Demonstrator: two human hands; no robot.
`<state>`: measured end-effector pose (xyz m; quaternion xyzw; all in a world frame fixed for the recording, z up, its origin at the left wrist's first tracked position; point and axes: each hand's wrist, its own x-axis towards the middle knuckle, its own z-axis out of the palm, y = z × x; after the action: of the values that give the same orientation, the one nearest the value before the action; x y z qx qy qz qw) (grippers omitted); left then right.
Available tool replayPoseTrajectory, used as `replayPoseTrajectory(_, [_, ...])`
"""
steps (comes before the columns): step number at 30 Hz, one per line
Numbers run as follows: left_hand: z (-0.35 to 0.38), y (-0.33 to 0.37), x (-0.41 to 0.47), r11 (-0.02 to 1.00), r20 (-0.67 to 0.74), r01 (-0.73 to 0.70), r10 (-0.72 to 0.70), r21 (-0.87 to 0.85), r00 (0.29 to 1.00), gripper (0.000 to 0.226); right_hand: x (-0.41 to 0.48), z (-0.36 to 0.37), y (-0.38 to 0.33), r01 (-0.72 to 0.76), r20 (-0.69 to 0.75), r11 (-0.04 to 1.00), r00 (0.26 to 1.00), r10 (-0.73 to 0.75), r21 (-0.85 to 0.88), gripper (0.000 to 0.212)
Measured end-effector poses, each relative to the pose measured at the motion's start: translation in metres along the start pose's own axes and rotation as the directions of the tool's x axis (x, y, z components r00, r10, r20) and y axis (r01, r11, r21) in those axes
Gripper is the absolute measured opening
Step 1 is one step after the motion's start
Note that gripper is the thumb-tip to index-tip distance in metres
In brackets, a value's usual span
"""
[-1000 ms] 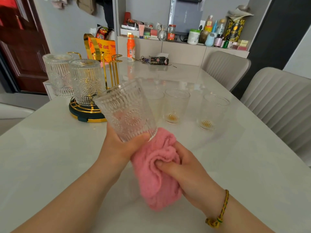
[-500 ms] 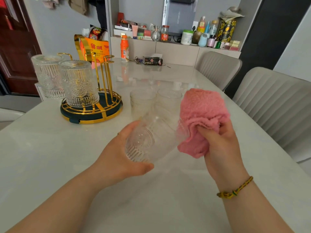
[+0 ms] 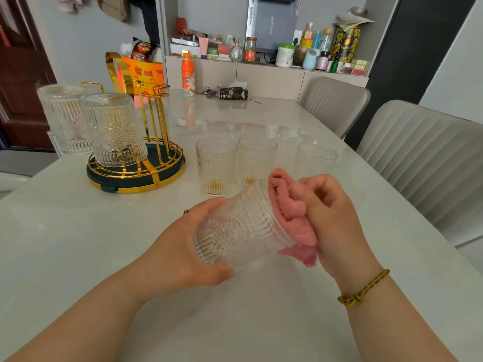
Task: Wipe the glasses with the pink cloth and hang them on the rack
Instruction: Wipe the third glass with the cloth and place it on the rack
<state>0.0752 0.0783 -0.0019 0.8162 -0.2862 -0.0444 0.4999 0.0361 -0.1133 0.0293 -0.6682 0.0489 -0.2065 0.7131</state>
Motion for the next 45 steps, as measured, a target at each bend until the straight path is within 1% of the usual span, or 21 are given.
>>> replayPoseTrajectory(3, [-0.002, 0.0, -0.001, 0.999, -0.023, -0.015, 0.016, 0.036, 1.0, 0.078, 0.0, 0.002, 0.003, -0.021, 0.161, 0.991, 0.986, 0.042, -0.131, 0.044])
replayPoseTrajectory(5, [-0.001, 0.001, -0.002, 0.997, -0.006, -0.037, 0.038, 0.073, 0.999, 0.077, -0.001, 0.004, 0.004, -0.013, 0.225, 0.979, 0.972, 0.06, -0.205, 0.033])
replayPoseTrajectory(7, [0.003, 0.003, -0.003, 0.995, 0.018, -0.04, 0.039, 0.09, 0.999, 0.077, -0.001, 0.005, 0.006, 0.047, 0.195, 0.95, 0.981, 0.014, -0.308, 0.026])
replayPoseTrajectory(9, [0.006, 0.004, -0.004, 0.998, 0.019, -0.028, 0.027, 0.063, 0.999, 0.08, -0.002, 0.006, 0.006, 0.081, 0.144, 0.944, 0.989, -0.036, -0.319, 0.024])
replayPoseTrajectory(11, [0.005, 0.008, -0.003, 0.999, 0.018, -0.006, 0.007, -0.035, 1.0, 0.083, -0.003, 0.007, 0.005, 0.114, 0.109, 0.953, 0.99, -0.087, -0.279, 0.024])
replayPoseTrajectory(13, [0.002, 0.012, -0.001, 0.972, 0.016, 0.067, -0.066, -0.225, 0.998, 0.081, -0.005, 0.008, 0.003, 0.143, 0.087, 0.957, 0.988, -0.125, -0.254, 0.024])
replayPoseTrajectory(16, [0.003, 0.021, 0.0, 0.764, 0.104, 0.275, -0.266, -0.584, 0.958, 0.049, -0.009, 0.011, 0.005, 0.194, 0.075, 0.951, 0.981, -0.181, -0.241, 0.025])
replayPoseTrajectory(18, [0.003, 0.024, -0.001, 0.652, 0.215, 0.352, -0.283, -0.672, 0.935, 0.053, -0.012, 0.014, 0.005, 0.219, 0.068, 0.945, 0.976, -0.209, -0.241, 0.025])
replayPoseTrajectory(20, [0.006, 0.023, -0.002, 0.651, 0.212, 0.353, -0.288, -0.672, 0.934, 0.053, -0.012, 0.016, 0.007, 0.205, 0.057, 0.949, 0.979, -0.197, -0.238, 0.024])
replayPoseTrajectory(25, [0.011, 0.016, 0.002, 0.756, -0.083, 0.16, -0.272, -0.635, 0.959, 0.047, -0.011, 0.023, 0.011, 0.032, 0.044, 0.984, 0.999, -0.025, -0.173, 0.016])
replayPoseTrajectory(27, [0.01, 0.012, 0.003, 0.825, -0.255, -0.02, -0.152, -0.565, 0.955, 0.057, -0.012, 0.025, 0.01, -0.135, 0.084, 0.991, 0.987, 0.136, -0.019, 0.002])
replayPoseTrajectory(29, [0.008, 0.009, 0.0, 0.898, -0.372, -0.211, 0.058, -0.386, 0.926, 0.074, -0.016, 0.028, 0.01, -0.357, 0.216, 0.921, 0.922, 0.321, 0.154, 0.015])
replayPoseTrajectory(31, [0.009, 0.009, -0.005, 0.91, -0.387, -0.294, 0.169, -0.291, 0.907, 0.073, -0.019, 0.029, 0.011, -0.44, 0.266, 0.874, 0.885, 0.383, 0.205, 0.017])
replayPoseTrajectory(33, [0.01, 0.01, -0.002, 0.905, -0.341, -0.247, 0.124, -0.347, 0.932, 0.074, -0.017, 0.028, 0.013, -0.406, 0.205, 0.889, 0.908, 0.365, 0.212, 0.011])
replayPoseTrajectory(34, [0.01, 0.01, 0.002, 0.895, -0.308, -0.177, 0.047, -0.409, 0.95, 0.068, -0.016, 0.026, 0.015, -0.339, 0.139, 0.92, 0.938, 0.316, 0.195, 0.007])
replayPoseTrajectory(36, [0.007, 0.012, 0.006, 0.79, -0.171, 0.048, -0.192, -0.612, 0.966, 0.05, -0.014, 0.025, 0.014, -0.13, 0.033, 0.988, 0.991, 0.127, 0.087, 0.008])
replayPoseTrajectory(38, [0.001, 0.013, 0.006, 0.654, 0.034, 0.232, -0.301, -0.72, 0.953, 0.064, -0.017, 0.025, 0.012, 0.123, 0.044, 0.985, 0.992, -0.118, -0.118, 0.02])
replayPoseTrajectory(39, [0.0, 0.013, 0.005, 0.633, 0.076, 0.278, -0.326, -0.723, 0.942, 0.065, -0.019, 0.026, 0.013, 0.187, 0.07, 0.963, 0.982, -0.177, -0.193, 0.021])
replayPoseTrajectory(40, [0.0, 0.015, 0.004, 0.62, 0.072, 0.289, -0.35, -0.73, 0.934, 0.06, -0.02, 0.028, 0.013, 0.214, 0.087, 0.949, 0.976, -0.199, -0.233, 0.02])
replayPoseTrajectory(42, [0.006, 0.012, 0.004, 0.668, -0.067, 0.211, -0.365, -0.714, 0.928, 0.036, -0.017, 0.028, 0.018, 0.2, 0.053, 0.946, 0.98, -0.193, -0.255, 0.025])
replayPoseTrajectory(45, [0.013, 0.01, 0.003, 0.886, -0.374, 0.0, -0.196, -0.464, 0.907, 0.008, -0.011, 0.031, 0.025, 0.039, -0.008, 0.984, 0.999, -0.041, -0.175, 0.017])
